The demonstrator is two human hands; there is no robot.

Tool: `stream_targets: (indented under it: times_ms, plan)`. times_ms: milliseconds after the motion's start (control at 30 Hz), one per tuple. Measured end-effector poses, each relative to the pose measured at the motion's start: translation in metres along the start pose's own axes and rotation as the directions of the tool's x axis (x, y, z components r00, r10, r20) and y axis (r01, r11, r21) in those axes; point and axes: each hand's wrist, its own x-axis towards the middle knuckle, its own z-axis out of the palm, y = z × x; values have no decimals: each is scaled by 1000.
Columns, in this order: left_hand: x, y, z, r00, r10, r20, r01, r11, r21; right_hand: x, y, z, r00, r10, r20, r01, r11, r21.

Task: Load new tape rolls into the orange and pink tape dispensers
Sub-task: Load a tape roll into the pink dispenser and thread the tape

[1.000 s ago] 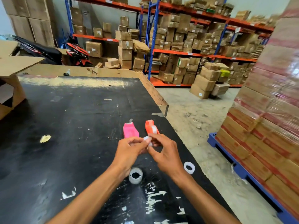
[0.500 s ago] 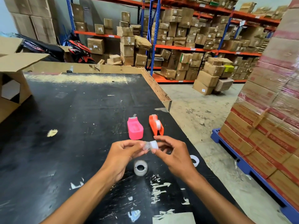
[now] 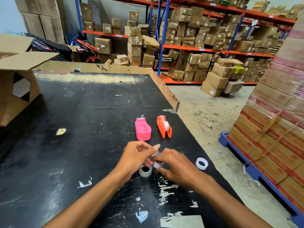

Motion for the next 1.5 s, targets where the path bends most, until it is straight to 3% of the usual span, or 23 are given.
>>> stream_targets:
  times_ms: [133,233,367,533,700,733,800,867,900,967,1100,1300,1500]
  plan:
    - [8,1,-2,999,-4,-39,5,1000,12,-1,3,-6,998,63,11,-63,998,2]
    - [12,-1,-12,997,-42,-71,36,996,-84,-4,15,-2,988,139,75,-133,988,-72]
    - [12,-3,-27,997,-66,-32,57,973,-222,-4,18,-3,985,131,117,-117,986,-116]
    - [6,-5,-43,997,-54,-51,36,951,-308,9,-5,1,995,97,4,-96,993,-66]
    - [-3,-9,-56,994,-70,-85,39,947,-320,30,-27,21,991,112,67,-106,991,-83]
    - [-5,-10,-59,994,-66,-88,34,945,-324,33,-26,22,989,140,55,-140,990,-4]
    - [-10,-13,-64,994,-59,-97,17,924,-381,36,-25,19,973,232,6,-220,911,350]
    - [-13,-14,-65,994,-53,-94,8,905,-425,37,-26,12,948,317,-34,-210,699,684]
    - [-14,-14,-65,995,-41,-88,-1,900,-436,38,-27,9,943,331,-42,-180,611,771]
    - [-17,-12,-61,998,-3,-63,-25,898,-439,37,-29,5,947,317,-59,-121,519,846]
    - [-22,-6,-54,993,109,-34,-114,941,-319,35,-29,4,942,308,-132,-32,475,879]
    - [-18,-2,-40,983,147,-112,-173,947,-271,34,-24,4,915,332,-229,35,501,865]
    - [-14,15,-30,995,81,-55,-95,936,-339,37,-15,12,867,296,-400,105,677,729]
